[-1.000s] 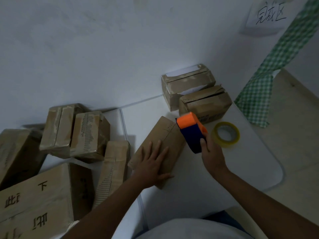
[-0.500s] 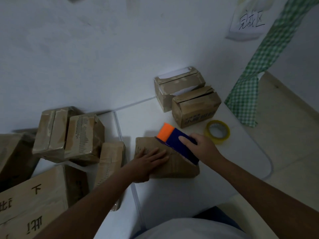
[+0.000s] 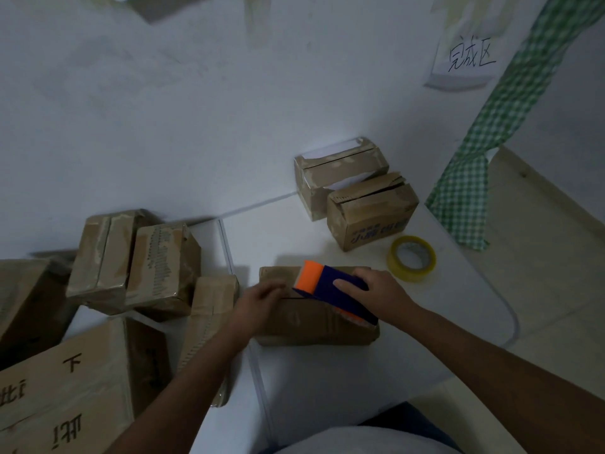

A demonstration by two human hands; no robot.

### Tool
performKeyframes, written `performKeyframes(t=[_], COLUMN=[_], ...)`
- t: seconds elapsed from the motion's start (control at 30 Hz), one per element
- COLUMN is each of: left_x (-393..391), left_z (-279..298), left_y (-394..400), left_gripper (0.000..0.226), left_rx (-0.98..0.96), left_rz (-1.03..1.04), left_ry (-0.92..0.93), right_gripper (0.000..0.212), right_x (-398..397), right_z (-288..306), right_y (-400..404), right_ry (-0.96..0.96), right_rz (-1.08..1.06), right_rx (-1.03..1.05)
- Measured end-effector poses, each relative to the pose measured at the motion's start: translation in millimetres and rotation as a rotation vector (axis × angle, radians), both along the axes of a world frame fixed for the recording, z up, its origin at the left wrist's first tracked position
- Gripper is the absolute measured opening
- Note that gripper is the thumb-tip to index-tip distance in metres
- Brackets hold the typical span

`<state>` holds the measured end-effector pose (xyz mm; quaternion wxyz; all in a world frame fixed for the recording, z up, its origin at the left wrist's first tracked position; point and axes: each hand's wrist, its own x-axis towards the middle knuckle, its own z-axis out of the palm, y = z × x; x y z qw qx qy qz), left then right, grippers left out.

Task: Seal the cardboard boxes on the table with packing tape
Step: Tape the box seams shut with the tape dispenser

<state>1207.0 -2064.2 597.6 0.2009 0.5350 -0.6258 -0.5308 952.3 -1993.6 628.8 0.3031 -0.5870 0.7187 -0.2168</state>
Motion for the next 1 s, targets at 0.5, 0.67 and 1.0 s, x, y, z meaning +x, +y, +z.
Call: performKeyframes(t=[0.5,0.67,1.0], left_x=[-27,-26,-9], left_z=[8,8,22], left_y=[-26,-20,-3], left_gripper=[0.028,0.014,0.015], left_rx=[0.600,0.659,0.442], left_rz=[0.130,0.202,0.458], left_ry=[0.288,0.426,0.472], right_gripper=[0.051,0.064,0.052], right_x=[0,0,0], right_z=[1,9,30], right_y=[0,-4,-29], right_ry=[0.010,-0.009,0.178], right_rz=[0.059,0.074,0.243], right_rx=[0.017,0.002,-0.005])
